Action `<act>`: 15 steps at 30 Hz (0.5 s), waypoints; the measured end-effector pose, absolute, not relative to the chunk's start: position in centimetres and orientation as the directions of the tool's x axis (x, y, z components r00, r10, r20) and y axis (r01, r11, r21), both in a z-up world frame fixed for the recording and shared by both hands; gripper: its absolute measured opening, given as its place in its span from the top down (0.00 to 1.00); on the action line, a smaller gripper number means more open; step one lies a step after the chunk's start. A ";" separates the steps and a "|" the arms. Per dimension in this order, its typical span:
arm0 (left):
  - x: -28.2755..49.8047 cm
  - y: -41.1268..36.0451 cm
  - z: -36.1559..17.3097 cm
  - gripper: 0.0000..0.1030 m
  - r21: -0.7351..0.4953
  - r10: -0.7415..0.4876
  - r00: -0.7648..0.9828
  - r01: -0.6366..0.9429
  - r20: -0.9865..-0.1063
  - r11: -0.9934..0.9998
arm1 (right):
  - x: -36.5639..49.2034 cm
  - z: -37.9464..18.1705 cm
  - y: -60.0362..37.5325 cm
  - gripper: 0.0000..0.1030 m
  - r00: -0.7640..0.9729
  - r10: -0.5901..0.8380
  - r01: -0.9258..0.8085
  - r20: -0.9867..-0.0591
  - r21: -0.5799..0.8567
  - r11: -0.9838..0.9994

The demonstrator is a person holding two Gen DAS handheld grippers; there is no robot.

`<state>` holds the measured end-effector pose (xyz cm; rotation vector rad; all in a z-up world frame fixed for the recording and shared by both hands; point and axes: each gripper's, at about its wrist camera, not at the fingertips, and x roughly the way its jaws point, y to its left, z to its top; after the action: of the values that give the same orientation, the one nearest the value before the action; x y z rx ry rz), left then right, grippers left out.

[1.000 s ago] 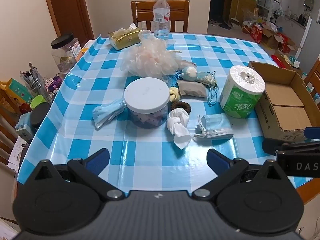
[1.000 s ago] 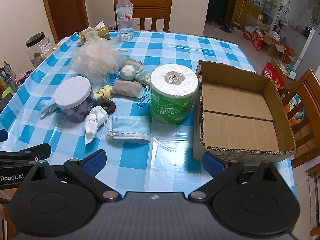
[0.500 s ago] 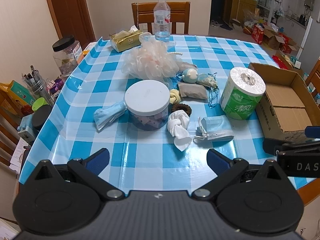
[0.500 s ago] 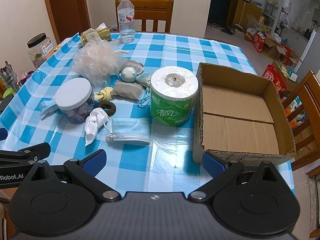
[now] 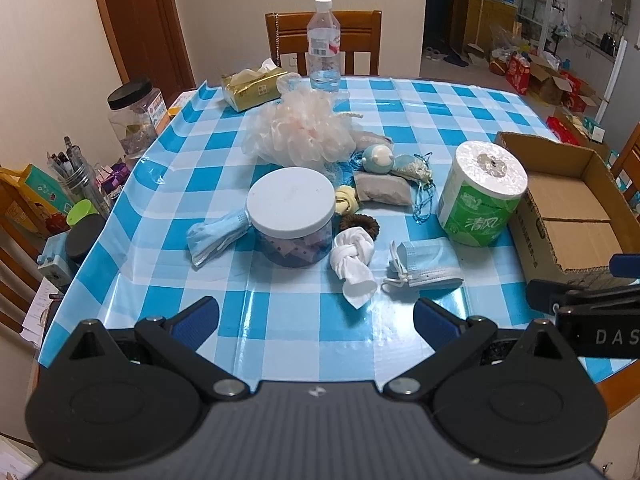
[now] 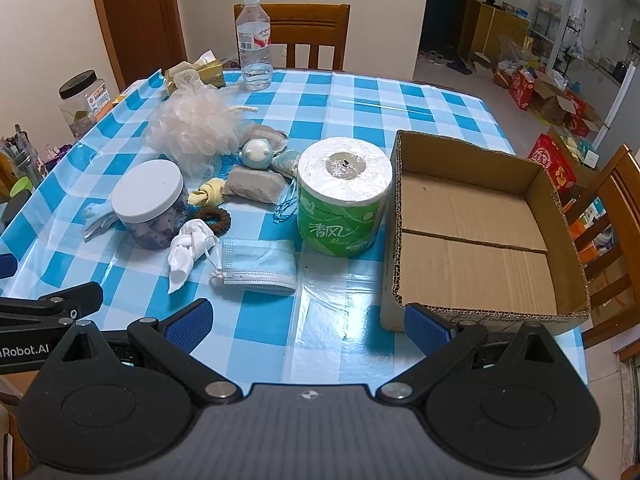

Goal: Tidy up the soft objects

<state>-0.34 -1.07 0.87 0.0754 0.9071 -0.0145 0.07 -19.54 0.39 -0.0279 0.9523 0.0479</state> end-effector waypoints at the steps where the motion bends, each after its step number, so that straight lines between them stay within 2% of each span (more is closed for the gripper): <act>1: -0.4 -1.2 0.9 0.01 0.060 0.021 0.617 0.043 -0.787 0.997 | 0.1 0.4 -19.6 0.00 0.579 0.031 -0.056 -0.815 -0.002 0.998; 15: -0.6 -2.6 1.7 0.01 0.080 0.039 0.644 0.035 -0.764 0.996 | -0.3 0.8 -20.9 0.00 0.589 0.068 -0.091 -0.805 0.018 0.996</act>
<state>-0.61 -2.55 1.68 0.0906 0.8713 0.0024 -0.26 -20.91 0.77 -0.0264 0.9365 0.0931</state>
